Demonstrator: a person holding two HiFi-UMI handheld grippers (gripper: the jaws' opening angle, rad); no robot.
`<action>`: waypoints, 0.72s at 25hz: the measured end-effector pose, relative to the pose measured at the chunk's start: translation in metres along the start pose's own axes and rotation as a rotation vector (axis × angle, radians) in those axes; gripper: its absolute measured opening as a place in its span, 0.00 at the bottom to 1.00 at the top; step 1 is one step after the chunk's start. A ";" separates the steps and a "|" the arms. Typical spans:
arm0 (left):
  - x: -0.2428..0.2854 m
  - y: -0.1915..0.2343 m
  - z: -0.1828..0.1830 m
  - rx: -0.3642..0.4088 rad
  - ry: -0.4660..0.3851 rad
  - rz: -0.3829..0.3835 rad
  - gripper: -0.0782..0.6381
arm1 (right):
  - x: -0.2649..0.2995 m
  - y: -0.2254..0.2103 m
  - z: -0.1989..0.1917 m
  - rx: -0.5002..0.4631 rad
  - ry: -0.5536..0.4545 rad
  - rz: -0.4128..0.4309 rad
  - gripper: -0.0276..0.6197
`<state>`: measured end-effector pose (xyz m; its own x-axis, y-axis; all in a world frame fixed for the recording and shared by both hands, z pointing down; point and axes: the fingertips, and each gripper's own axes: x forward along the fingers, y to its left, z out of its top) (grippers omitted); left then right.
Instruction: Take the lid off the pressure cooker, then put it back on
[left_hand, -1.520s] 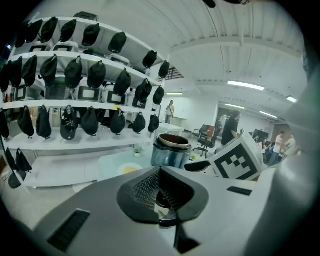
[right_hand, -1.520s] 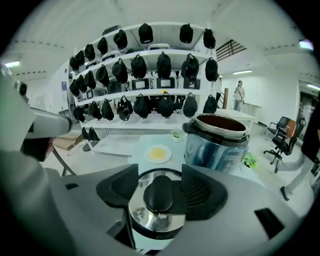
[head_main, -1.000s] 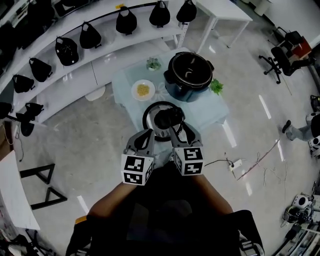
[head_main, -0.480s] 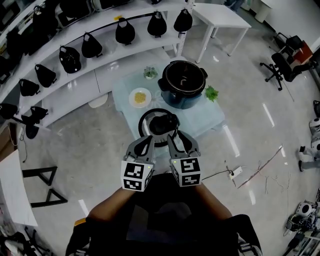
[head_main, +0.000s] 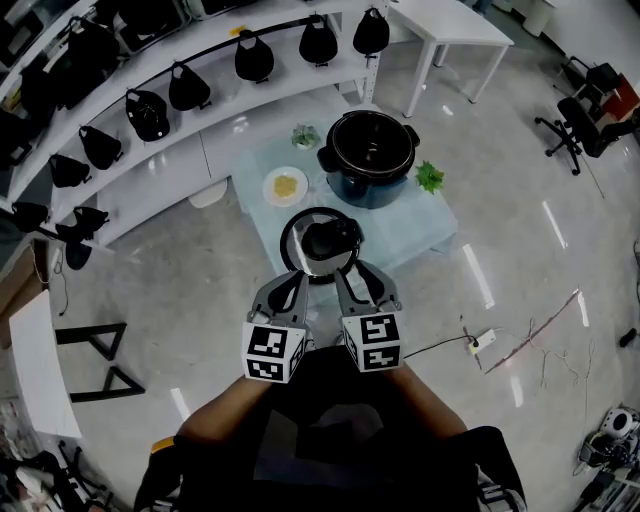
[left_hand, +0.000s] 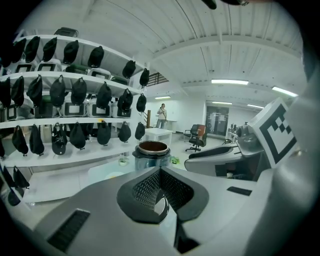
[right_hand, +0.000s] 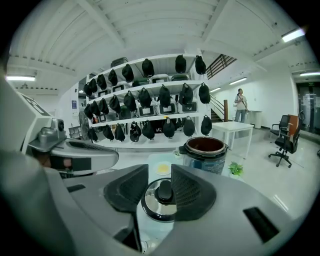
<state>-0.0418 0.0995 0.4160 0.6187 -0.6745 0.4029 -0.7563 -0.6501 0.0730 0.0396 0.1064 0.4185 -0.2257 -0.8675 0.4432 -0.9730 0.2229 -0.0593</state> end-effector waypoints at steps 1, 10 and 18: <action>-0.001 -0.001 0.000 -0.001 0.001 0.004 0.12 | -0.001 0.000 0.000 -0.002 -0.001 0.003 0.28; -0.007 -0.007 -0.013 0.012 0.044 0.038 0.12 | -0.003 0.006 -0.017 0.005 0.012 0.048 0.28; -0.008 -0.016 -0.021 0.079 0.098 0.074 0.12 | -0.001 0.000 -0.031 0.056 0.010 0.081 0.28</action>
<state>-0.0386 0.1226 0.4307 0.5350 -0.6871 0.4916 -0.7778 -0.6277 -0.0308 0.0416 0.1215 0.4457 -0.3037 -0.8431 0.4438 -0.9528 0.2669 -0.1450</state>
